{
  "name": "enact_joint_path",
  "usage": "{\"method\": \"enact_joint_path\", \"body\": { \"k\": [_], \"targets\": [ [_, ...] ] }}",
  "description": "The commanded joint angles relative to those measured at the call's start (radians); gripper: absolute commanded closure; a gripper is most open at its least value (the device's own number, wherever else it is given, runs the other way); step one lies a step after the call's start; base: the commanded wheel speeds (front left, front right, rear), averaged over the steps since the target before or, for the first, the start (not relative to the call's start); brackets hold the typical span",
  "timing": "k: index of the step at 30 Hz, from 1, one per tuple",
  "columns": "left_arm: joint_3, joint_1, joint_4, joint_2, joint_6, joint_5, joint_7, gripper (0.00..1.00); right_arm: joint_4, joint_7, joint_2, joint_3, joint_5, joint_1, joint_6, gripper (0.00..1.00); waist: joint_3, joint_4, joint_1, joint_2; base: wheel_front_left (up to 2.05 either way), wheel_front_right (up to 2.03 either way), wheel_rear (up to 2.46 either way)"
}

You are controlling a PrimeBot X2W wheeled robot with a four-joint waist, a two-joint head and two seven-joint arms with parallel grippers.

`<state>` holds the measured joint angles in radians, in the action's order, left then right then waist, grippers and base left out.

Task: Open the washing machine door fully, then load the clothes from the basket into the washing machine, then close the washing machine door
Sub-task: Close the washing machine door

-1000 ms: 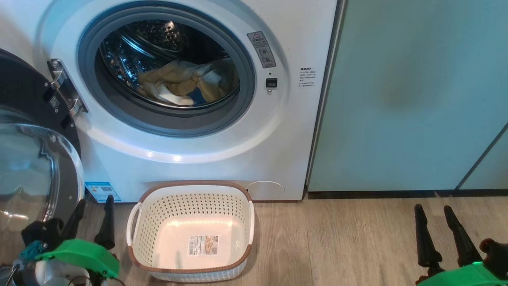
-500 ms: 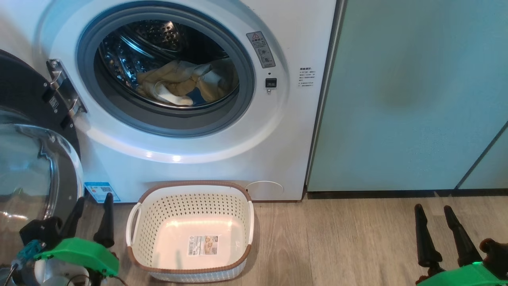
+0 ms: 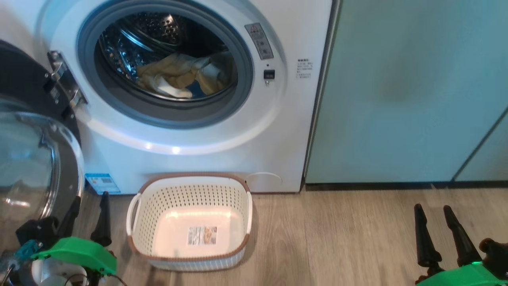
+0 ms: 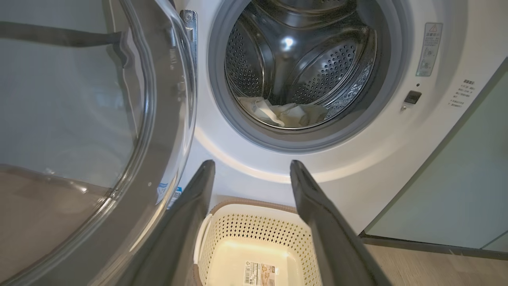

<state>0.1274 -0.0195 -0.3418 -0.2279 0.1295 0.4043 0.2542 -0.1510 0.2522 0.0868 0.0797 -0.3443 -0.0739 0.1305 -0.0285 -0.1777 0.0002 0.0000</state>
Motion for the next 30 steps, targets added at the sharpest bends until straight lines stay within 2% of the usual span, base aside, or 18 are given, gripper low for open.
{"method": "enact_joint_path", "body": {
  "k": [1, 14, 24, 30],
  "targets": [
    [0.046, -0.031, 0.025, -0.021, 0.001, -0.011, 0.008, 0.00, 0.030, 0.010, 0.012, 0.020, 0.001, 0.029, 0.000, 0.00, 0.000, 0.000, -0.0002, 0.0000, -2.12, 2.12, 0.00],
    [0.033, -0.027, 0.045, -0.023, 0.001, -0.014, 0.008, 0.00, 0.033, 0.010, 0.015, 0.022, 0.001, 0.027, 0.000, 0.00, 0.003, 0.003, -0.0002, 0.0000, -1.68, 1.68, 0.00],
    [0.037, -0.028, 0.038, -0.013, 0.001, -0.014, 0.008, 0.00, 0.033, 0.010, 0.015, 0.020, 0.002, 0.027, 0.000, 0.00, 0.007, 0.017, -0.0002, 0.0000, -0.30, 0.30, 0.00],
    [0.038, -0.040, 0.027, 0.003, 0.001, -0.034, 0.008, 0.00, 0.033, 0.010, 0.014, 0.016, 0.001, 0.023, 0.000, 0.00, 0.006, 0.064, -0.0002, 0.0000, 0.00, 0.00, 0.00]
  ]
}}
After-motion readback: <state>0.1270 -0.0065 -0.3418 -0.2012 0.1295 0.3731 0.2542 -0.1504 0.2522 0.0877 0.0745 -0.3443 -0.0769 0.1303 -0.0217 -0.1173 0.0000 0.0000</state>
